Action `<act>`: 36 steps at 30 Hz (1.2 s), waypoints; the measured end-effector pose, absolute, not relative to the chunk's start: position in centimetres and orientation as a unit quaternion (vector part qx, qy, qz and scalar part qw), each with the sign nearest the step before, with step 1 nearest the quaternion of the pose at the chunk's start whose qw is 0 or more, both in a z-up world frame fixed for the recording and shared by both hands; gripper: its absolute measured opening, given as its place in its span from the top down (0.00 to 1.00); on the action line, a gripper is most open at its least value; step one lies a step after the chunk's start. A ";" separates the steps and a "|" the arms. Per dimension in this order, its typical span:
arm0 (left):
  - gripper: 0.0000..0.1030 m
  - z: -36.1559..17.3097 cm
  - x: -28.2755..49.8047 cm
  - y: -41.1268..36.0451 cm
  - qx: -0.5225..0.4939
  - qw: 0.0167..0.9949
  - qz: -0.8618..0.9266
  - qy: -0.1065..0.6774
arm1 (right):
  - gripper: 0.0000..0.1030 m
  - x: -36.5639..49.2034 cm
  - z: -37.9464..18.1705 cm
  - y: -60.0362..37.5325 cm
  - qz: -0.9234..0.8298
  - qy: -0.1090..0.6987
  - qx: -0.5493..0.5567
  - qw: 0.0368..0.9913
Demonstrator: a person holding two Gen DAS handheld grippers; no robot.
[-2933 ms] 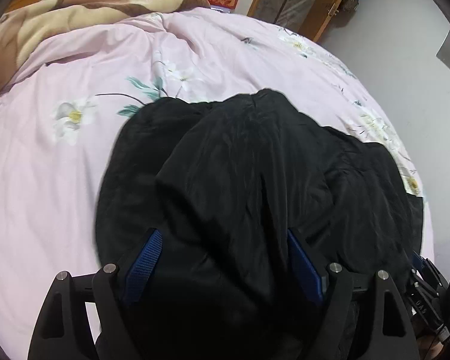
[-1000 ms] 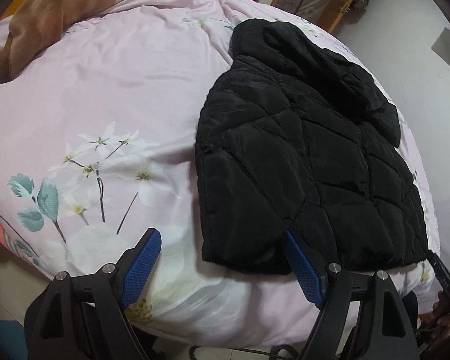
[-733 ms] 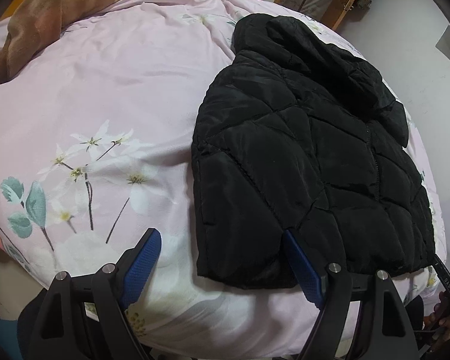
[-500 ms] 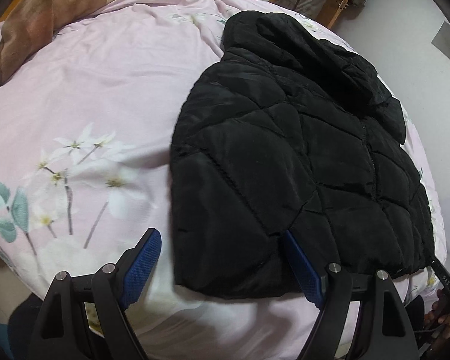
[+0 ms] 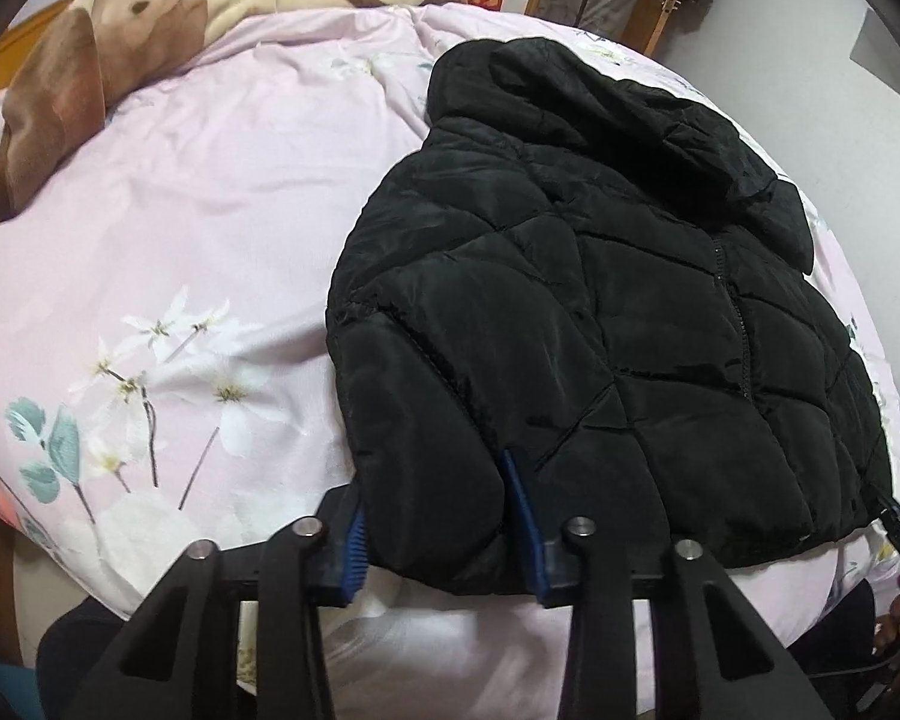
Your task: Fold large clothes
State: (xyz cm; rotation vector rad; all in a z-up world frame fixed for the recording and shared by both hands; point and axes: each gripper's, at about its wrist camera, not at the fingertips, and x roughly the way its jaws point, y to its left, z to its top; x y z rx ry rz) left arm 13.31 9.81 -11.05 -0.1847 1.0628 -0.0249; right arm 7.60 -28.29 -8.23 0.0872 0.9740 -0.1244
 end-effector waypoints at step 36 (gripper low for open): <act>0.80 1.4 5.5 9.2 -0.041 0.908 -0.042 0.414 | 0.87 0.0 4.3 -26.5 -0.001 0.349 0.033 0.937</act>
